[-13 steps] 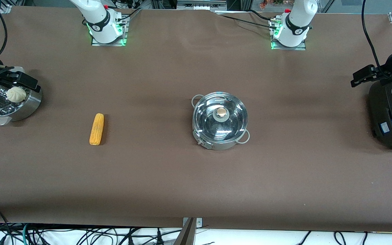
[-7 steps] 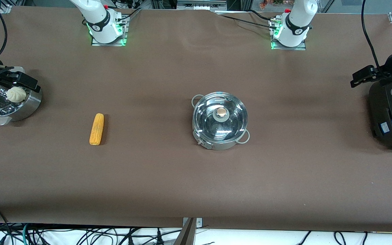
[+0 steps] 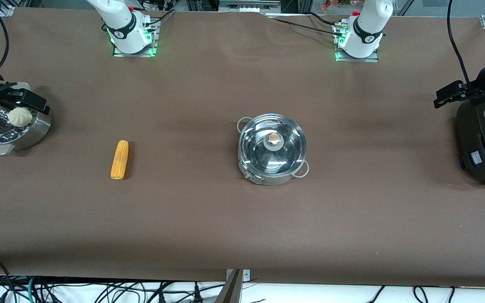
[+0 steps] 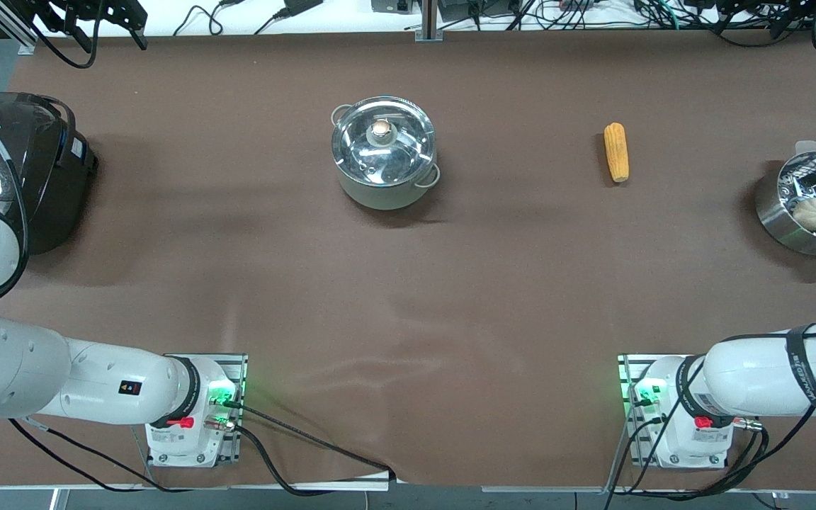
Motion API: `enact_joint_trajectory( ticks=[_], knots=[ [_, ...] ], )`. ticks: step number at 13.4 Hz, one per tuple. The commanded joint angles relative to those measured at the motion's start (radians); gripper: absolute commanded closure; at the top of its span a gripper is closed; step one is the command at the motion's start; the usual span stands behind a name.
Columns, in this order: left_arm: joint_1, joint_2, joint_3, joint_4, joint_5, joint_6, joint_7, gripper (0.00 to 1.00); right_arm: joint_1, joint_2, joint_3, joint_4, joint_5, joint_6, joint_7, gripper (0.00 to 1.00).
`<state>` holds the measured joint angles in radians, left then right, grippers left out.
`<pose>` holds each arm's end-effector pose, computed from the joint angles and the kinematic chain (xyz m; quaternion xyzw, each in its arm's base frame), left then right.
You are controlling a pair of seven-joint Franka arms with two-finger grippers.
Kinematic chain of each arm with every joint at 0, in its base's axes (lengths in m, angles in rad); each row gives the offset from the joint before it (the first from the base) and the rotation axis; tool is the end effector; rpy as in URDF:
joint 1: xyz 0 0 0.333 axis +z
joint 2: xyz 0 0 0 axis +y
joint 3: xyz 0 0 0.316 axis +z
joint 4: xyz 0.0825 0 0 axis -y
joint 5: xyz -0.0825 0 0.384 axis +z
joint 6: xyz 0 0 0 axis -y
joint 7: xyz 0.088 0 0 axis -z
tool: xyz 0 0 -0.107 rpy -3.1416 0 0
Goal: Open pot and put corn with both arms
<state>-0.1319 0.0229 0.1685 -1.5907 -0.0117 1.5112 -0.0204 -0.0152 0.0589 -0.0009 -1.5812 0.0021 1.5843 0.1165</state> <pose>0.5531 0.0179 0.5978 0.9983 0.0285 -0.0510 0.0043 0.5716 -0.0090 0.5876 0.9974 -0.0663 -0.0279 0.0004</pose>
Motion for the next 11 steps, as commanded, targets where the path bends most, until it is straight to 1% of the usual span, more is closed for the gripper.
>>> enact_joint_trajectory(
  ticks=[1,11],
  knots=[
    [-0.002,0.014,0.002,0.037,-0.002,-0.025,0.011,0.00,-0.002,0.004,-0.001,0.015,-0.004,-0.003,-0.004,0.00],
    [-0.012,0.022,0.000,0.034,-0.002,-0.026,0.016,0.00,-0.002,0.004,-0.001,0.017,-0.004,-0.001,-0.003,0.00]
  ],
)
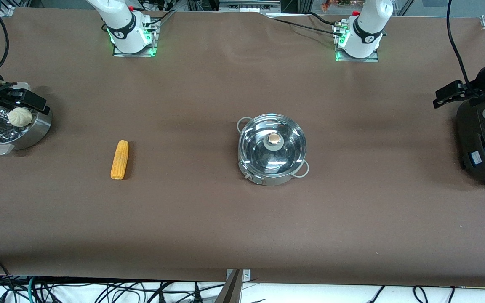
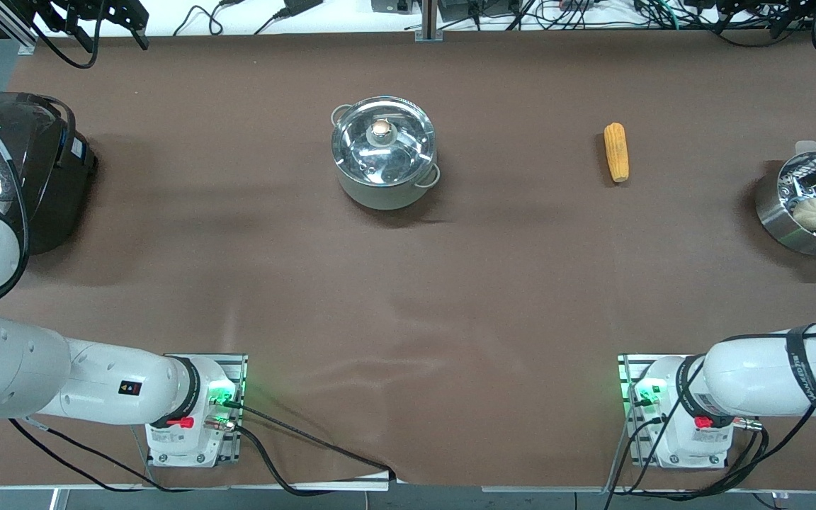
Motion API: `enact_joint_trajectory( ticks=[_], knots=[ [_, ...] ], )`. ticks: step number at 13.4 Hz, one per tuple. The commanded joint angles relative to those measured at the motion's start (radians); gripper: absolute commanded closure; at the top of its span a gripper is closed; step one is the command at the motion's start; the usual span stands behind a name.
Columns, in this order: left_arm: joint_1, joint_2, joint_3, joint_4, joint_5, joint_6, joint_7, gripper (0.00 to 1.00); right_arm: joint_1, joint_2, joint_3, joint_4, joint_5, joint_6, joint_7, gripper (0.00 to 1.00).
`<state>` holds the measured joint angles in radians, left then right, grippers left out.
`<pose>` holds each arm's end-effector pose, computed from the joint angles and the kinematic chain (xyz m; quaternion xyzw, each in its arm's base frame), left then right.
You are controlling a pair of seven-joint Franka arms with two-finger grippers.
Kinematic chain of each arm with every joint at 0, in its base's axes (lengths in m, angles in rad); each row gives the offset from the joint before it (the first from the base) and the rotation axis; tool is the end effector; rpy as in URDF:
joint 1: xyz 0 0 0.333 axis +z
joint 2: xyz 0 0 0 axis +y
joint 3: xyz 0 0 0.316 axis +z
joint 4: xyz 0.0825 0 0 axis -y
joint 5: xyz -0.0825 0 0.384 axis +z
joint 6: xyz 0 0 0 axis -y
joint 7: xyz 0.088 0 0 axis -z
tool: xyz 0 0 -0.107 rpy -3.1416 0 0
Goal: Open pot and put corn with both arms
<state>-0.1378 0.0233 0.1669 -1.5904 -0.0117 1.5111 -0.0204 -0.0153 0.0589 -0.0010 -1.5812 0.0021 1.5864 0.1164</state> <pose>0.5534 0.0137 0.5977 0.9984 0.0247 -0.0511 0.0041 0.5718 -0.0091 0.5877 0.9974 -0.0663 -0.0269 0.0003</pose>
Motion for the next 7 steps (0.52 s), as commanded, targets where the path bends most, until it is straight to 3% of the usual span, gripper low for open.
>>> enact_joint_trajectory(
  ticks=[1,2,3,4,7],
  knots=[
    [0.009,0.026,-0.015,0.033,-0.001,-0.025,0.014,0.00,-0.002,0.004,-0.001,0.015,-0.004,-0.002,-0.003,0.00],
    [0.058,0.029,-0.071,0.033,-0.002,-0.025,0.011,0.00,-0.002,0.004,-0.001,0.017,-0.004,-0.002,-0.003,0.00],
    [0.173,0.029,-0.192,0.033,-0.001,-0.023,0.007,0.00,-0.002,0.004,-0.001,0.017,-0.004,-0.002,-0.003,0.00],
    [0.235,0.023,-0.263,0.029,0.001,-0.020,0.005,0.00,-0.002,0.004,0.001,0.015,-0.004,-0.002,-0.003,0.00],
    [0.242,0.015,-0.268,0.024,0.006,-0.023,-0.016,0.00,-0.003,0.002,-0.002,0.017,-0.004,-0.002,-0.001,0.00]
  ],
)
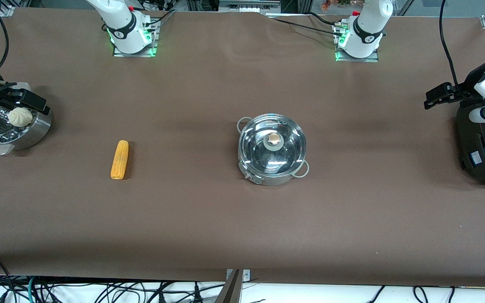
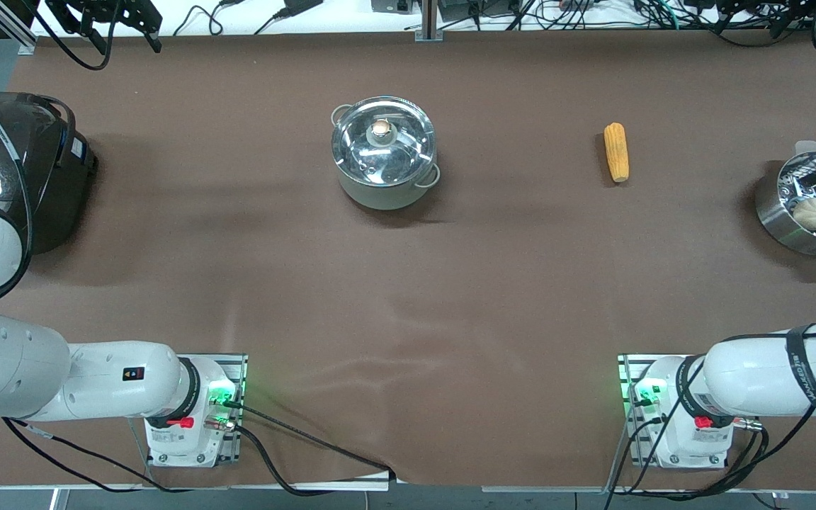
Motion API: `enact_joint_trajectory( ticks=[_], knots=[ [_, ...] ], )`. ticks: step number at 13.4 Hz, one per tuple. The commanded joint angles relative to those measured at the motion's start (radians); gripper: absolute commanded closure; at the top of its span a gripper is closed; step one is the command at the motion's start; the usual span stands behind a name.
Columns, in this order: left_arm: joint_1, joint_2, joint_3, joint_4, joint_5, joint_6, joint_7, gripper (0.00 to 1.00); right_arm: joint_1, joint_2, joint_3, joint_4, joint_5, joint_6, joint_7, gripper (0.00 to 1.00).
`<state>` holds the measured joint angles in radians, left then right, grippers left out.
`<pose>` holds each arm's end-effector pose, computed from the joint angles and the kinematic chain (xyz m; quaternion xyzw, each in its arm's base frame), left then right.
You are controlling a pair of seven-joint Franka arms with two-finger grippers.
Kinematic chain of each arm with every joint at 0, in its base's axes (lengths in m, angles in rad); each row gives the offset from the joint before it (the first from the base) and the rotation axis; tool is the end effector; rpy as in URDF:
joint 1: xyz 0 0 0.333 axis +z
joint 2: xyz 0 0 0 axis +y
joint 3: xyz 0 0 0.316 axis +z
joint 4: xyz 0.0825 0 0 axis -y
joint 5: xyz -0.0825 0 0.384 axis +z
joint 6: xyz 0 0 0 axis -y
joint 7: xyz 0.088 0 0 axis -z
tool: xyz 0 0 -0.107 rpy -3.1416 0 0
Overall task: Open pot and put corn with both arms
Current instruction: 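Reach the left gripper to the lid knob while the right gripper reaches the corn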
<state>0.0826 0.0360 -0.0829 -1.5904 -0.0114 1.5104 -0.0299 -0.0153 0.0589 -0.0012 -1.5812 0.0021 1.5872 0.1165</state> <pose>0.5568 -0.0006 0.5905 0.9982 0.0147 -0.0580 0.0063 0.5719 -0.0092 0.5878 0.9974 -0.0665 -0.0265 0.0003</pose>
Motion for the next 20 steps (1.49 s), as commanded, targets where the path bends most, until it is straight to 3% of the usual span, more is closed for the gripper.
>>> enact_joint_trajectory(
  ticks=[1,5,10,17,20],
  knots=[
    [0.019,0.001,-0.018,0.024,0.005,-0.022,-0.007,0.00,-0.009,0.004,-0.005,0.017,-0.001,0.000,0.008,0.00],
    [-0.024,0.015,-0.037,0.021,-0.007,-0.019,-0.108,0.00,-0.028,0.025,-0.005,0.015,0.009,0.046,0.012,0.00],
    [-0.076,0.076,-0.188,0.018,-0.009,0.033,-0.344,0.00,-0.020,0.114,-0.003,0.015,0.007,0.072,0.011,0.00],
    [-0.170,0.266,-0.389,-0.037,-0.007,0.338,-0.666,0.00,-0.008,0.211,0.001,0.007,0.006,0.174,0.008,0.00],
    [-0.195,0.346,-0.394,-0.031,0.007,0.453,-0.760,0.00,-0.006,0.263,0.003,-0.012,0.007,0.235,-0.001,0.00]
  ],
)
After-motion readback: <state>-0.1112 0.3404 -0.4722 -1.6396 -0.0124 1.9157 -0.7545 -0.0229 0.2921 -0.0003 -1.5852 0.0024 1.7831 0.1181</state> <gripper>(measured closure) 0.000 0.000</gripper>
